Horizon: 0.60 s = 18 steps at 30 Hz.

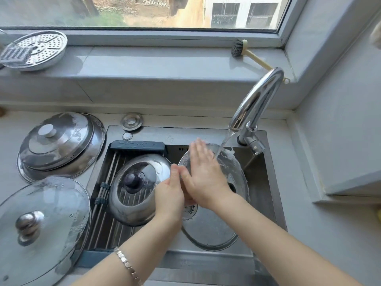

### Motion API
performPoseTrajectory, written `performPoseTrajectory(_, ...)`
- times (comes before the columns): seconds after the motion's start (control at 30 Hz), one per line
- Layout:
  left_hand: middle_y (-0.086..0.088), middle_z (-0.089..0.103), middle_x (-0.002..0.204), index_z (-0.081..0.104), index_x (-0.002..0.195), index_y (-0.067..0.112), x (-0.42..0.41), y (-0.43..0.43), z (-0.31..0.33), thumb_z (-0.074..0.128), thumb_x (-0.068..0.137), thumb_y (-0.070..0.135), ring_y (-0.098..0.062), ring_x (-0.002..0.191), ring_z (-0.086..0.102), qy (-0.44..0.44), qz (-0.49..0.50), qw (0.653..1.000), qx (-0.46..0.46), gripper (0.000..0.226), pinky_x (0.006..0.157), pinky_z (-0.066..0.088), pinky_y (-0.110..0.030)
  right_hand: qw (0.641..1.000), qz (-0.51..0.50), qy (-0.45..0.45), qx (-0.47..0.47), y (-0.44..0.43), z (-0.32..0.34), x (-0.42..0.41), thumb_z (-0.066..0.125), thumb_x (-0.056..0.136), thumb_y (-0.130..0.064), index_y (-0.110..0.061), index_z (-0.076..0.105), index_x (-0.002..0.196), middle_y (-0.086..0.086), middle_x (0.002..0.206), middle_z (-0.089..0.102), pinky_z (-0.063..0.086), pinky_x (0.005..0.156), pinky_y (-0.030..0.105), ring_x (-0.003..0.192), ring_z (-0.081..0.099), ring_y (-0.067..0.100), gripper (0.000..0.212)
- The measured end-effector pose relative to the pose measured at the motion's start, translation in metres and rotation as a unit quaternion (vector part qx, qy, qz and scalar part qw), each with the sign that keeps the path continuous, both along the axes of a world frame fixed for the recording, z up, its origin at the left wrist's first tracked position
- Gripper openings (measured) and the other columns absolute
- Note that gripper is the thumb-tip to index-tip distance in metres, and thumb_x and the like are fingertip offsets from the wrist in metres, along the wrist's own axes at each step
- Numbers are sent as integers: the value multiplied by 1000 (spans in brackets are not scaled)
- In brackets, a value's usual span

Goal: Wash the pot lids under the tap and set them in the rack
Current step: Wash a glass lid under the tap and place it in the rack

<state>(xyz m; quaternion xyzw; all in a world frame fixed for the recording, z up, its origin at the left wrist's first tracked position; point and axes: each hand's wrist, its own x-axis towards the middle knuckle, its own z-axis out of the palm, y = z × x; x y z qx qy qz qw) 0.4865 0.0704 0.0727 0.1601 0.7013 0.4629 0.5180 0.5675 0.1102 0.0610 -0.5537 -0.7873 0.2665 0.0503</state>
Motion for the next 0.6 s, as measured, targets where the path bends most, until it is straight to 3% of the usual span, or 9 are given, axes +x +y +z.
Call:
performPoseTrajectory(0.07, -5, 65, 51, 61, 65, 4, -2, 1, 1, 41, 97, 39, -20, 52, 65, 17, 5, 1000, -1, 52, 46, 50, -24, 995, 96, 4, 38, -12, 0, -1, -5, 83, -49, -14, -9, 148, -3, 151, -26, -18, 112, 27, 139, -25, 8, 74)
performPoseTrajectory(0.1, -4, 65, 48, 61, 65, 3, -2, 1, 3, 40, 97, 38, -17, 47, 65, 3, 9, 1000, 3, 52, 42, 49, -22, 995, 91, 7, 35, -10, -2, 2, 1, 88, -48, -15, -9, 148, -2, 153, -23, -19, 112, 27, 140, -23, 7, 69)
performPoseTrajectory(0.17, -5, 64, 44, 59, 65, 1, 1, 2, 7, 39, 98, 36, -16, 39, 63, -21, 3, 1000, 14, 53, 36, 50, -24, 1000, -4, 4, -3, 4, 0, 4, 17, 97, -44, -13, -8, 148, 2, 155, -19, -15, 113, 28, 142, -20, 11, 65)
performPoseTrajectory(0.23, -7, 63, 44, 59, 62, 0, 3, 3, 6, 39, 98, 37, -18, 38, 62, -20, -1, 1000, 18, 55, 38, 51, -25, 996, -84, 11, -35, 9, 5, 1, 20, 99, -41, -9, -10, 147, 7, 155, -20, -14, 113, 30, 143, -20, 15, 65)
performPoseTrajectory(0.33, -7, 62, 52, 58, 61, 5, -4, 5, 0, 41, 96, 41, -22, 51, 60, 28, 16, 999, 7, 54, 54, 49, -28, 999, 29, 14, -5, -5, 9, -9, 19, 100, -36, -10, -11, 147, 4, 154, -22, -16, 115, 31, 142, -22, 13, 61)
performPoseTrajectory(0.4, -11, 60, 55, 55, 65, 3, -7, 5, 0, 41, 96, 41, -24, 50, 58, 8, 26, 1000, 16, 51, 51, 49, -30, 999, 54, 0, -4, -1, 5, 0, 19, 99, -42, -13, -12, 147, 3, 154, -22, -12, 117, 33, 142, -21, 13, 64)
performPoseTrajectory(0.47, -12, 63, 49, 53, 70, -1, -7, 5, 4, 39, 97, 39, -21, 39, 60, -16, 12, 999, 32, 50, 40, 50, -25, 992, -79, -8, -93, 19, -1, 14, 15, 96, -51, -9, -13, 147, 9, 154, -20, -7, 118, 38, 143, -17, 20, 72)
performPoseTrajectory(0.53, -10, 65, 47, 52, 72, -3, -5, 5, 8, 38, 98, 38, -19, 38, 62, -20, -9, 999, 48, 50, 38, 49, -22, 957, -230, 7, -176, 38, -6, 25, 13, 94, -54, -5, -6, 148, 21, 155, -10, 2, 118, 45, 144, -9, 30, 75)
performPoseTrajectory(0.6, -10, 66, 48, 52, 72, -3, -2, 7, 9, 37, 98, 38, -19, 40, 64, -21, -16, 998, 62, 51, 39, 51, -24, 952, -256, 9, -165, 39, -5, 21, 12, 95, -49, -4, -3, 148, 27, 153, -9, -1, 116, 45, 143, -8, 35, 71)
